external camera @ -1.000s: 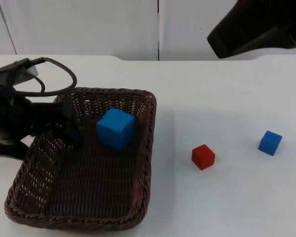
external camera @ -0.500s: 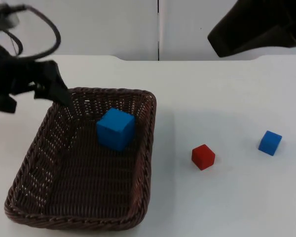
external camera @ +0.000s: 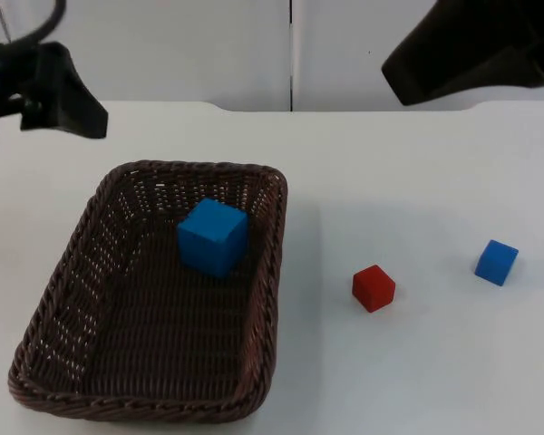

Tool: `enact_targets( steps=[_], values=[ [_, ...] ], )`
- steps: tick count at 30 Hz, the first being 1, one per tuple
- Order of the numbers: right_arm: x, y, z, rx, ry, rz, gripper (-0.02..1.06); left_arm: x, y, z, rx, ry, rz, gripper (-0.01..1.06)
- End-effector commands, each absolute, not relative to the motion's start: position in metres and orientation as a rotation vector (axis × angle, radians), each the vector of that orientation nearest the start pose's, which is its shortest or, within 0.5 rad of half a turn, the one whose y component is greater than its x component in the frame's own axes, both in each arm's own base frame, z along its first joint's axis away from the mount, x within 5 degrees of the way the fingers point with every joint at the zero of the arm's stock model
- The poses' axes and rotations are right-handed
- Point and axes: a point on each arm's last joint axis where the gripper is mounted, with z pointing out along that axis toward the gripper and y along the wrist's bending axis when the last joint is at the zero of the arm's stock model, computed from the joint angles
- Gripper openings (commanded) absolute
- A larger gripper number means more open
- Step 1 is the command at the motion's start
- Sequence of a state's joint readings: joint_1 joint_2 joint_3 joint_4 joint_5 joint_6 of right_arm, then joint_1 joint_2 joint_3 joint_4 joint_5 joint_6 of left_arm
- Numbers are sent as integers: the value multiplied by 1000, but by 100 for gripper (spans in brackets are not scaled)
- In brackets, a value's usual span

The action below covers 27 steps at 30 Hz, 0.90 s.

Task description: Pick up the basket with the left hand and place the largest block into the basket with the right hand.

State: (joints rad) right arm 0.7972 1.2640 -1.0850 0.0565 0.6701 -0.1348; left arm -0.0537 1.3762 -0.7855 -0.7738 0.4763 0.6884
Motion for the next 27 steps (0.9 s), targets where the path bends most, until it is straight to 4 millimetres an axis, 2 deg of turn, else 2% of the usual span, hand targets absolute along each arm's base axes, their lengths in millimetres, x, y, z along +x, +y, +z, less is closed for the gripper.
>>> enact_targets(
  steps=[1,6,11,18,27],
  values=[
    [183,193,343,-1043,2105,388,78,260,-44,250,183,2376,-432,105],
    [173,182,340,-1023,2072,399,78,246,-46,268,223,2336,-462,105],
    [152,161,324,-1004,2040,408,78,226,-49,288,277,2286,-496,105],
    [133,141,315,-989,2012,416,78,206,-48,307,345,2224,-465,105],
    [104,111,310,-935,1965,454,78,158,-48,340,437,2085,-448,105]
  ],
)
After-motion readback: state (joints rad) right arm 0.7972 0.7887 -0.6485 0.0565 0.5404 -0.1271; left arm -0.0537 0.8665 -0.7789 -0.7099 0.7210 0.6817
